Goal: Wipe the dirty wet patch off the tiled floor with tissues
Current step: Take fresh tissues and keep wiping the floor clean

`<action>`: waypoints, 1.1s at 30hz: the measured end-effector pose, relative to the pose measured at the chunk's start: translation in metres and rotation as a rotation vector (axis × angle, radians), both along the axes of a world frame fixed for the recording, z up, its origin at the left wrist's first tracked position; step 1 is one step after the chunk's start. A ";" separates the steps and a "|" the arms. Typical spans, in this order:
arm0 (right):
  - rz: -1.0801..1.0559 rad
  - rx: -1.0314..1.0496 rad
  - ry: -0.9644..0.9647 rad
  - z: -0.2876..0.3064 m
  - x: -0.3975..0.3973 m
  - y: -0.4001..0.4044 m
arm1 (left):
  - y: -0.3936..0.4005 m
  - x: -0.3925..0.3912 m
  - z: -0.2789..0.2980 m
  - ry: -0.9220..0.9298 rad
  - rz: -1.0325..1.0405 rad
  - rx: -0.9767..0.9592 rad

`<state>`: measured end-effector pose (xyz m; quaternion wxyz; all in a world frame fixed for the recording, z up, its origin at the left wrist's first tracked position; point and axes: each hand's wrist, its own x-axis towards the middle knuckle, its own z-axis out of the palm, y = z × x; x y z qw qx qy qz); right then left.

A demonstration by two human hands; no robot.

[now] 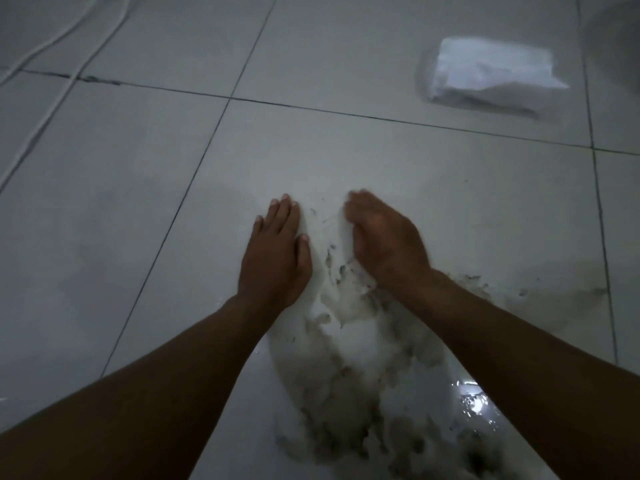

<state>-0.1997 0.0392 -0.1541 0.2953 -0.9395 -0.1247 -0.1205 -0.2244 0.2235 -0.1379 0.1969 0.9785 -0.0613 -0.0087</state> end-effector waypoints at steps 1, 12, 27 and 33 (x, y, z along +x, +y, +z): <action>-0.086 0.021 0.035 0.000 0.008 0.001 | 0.001 0.001 0.001 0.002 -0.002 -0.010; 0.277 -0.018 0.031 0.007 -0.016 0.015 | 0.012 -0.009 0.001 0.020 0.000 0.002; 0.022 0.042 -0.017 0.000 -0.012 0.006 | -0.001 -0.008 0.002 0.027 -0.008 0.030; -0.089 -0.032 0.076 0.000 0.001 -0.014 | -0.030 0.001 0.000 0.004 -0.073 0.013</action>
